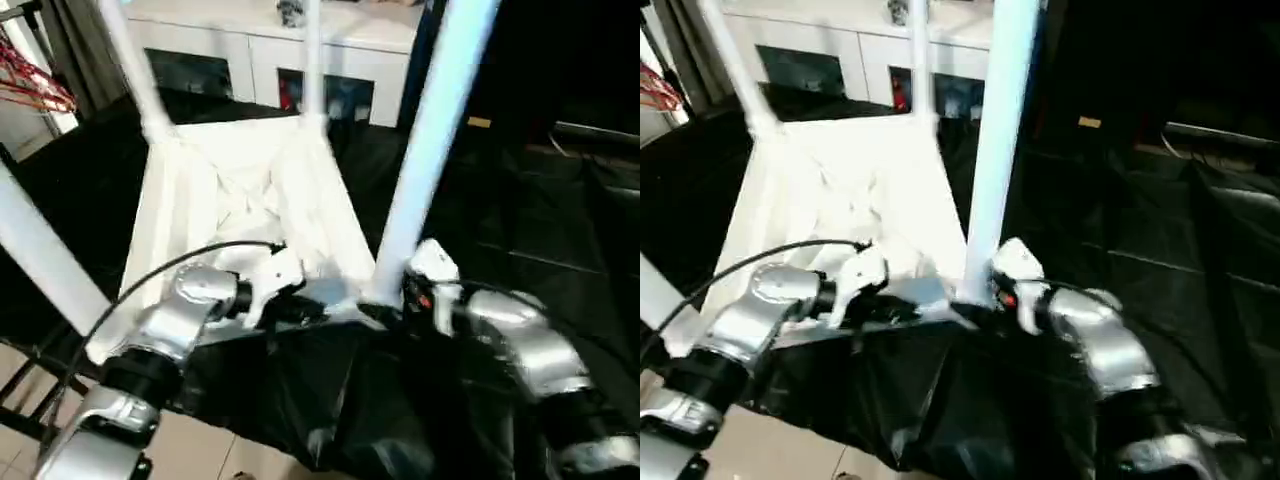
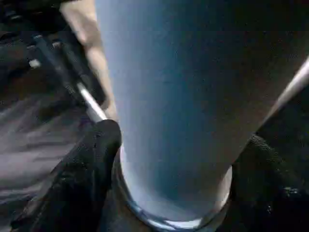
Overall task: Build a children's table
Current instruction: Rotate leg to tighten
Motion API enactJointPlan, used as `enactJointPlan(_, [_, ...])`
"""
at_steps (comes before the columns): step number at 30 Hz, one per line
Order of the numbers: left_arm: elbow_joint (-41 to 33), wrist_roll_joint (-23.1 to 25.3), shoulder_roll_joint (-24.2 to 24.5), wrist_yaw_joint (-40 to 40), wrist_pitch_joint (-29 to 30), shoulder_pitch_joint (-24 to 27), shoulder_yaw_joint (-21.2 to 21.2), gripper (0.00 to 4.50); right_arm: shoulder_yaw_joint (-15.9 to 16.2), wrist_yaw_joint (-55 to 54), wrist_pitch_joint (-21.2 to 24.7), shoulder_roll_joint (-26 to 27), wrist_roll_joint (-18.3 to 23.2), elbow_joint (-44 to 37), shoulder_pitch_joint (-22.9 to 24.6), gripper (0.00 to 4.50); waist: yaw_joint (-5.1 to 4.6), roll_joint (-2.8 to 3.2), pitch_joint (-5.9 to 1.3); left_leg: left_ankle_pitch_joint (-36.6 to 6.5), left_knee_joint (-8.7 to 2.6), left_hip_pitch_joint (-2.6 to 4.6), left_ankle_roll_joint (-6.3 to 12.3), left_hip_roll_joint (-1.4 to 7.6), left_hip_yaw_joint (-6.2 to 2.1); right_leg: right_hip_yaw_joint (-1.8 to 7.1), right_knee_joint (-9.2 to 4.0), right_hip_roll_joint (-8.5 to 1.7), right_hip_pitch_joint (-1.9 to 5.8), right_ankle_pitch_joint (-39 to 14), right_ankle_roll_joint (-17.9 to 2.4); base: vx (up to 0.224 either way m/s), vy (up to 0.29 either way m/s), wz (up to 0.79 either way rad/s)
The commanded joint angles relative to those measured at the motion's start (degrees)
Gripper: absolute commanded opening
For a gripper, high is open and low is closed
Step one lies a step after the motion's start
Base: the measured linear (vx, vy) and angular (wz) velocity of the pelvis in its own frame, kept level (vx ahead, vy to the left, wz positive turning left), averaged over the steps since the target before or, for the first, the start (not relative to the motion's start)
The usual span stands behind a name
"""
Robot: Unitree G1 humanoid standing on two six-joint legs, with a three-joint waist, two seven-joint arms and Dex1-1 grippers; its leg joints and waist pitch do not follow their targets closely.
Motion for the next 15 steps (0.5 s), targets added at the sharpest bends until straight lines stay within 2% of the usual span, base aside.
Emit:
enactJointPlan(1, [-2.7,-1.9,-0.2,-3.5,-0.9,-0.3,-1.1,0.0,2.0,2.9,0.8,-0.7,0.6,-1.2,0.5,3.12,0.28,-0.26,-3.6,-11.1,-3.88,0.79,4.17,3.23,-1.02,2.44,-2.93,-3.16,2.69,-9.8,-15.0,0.0,0.0,0.0])
enactJointPlan(4, [-2.5,-2.2,1.1,-6.3,-1.0,-0.3,-1.5,0.0,2.8,5.6,1.0,-2.1,1.4,-2.1,0.7,2.82,0.67,-0.21,-3.49,-12.3,-3.99,0.96,3.39,3.3,-1.09,2.42,-3.13,-3.26,2.59,-12.6,-14.6,0.0,0.0,0.0])
enactJointPlan(9, [-2.6,-2.4,1.5,-6.9,-0.8,-0.4,-1.4,0.0,2.9,6.4,1.3,-2.1,1.5,-2.7,1.0,2.72,0.75,-0.33,-3.43,-14.0,-4.18,1.07,2.18,3.34,-1.17,2.51,-3.35,-3.33,2.46,-14.9,-13.9,0.0,0.0,0.0])
enactJointPlan(10, [-2.5,-2.3,1.3,-6.5,-0.9,-0.4,-1.2,0.0,3.1,6.4,1.4,-1.8,1.5,-2.9,1.2,2.72,0.71,-0.52,-3.46,-13.6,-4.15,0.99,2.13,3.29,-1.18,2.53,-3.34,-3.36,2.52,-14.7,-13.8,0.0,0.0,0.0])
enactJointPlan(15, [0.4,0.2,-1.8,3.7,-2.4,-1.4,0.2,0.0,2.0,-2.1,0.6,1.9,-0.6,-0.3,1.4,2.72,0.63,-0.49,-3.46,-13.2,-4.13,0.99,1.93,3.2,-1.22,2.54,-3.41,-3.36,2.41,-14.2,-13.7,0.0,0.0,0.0])
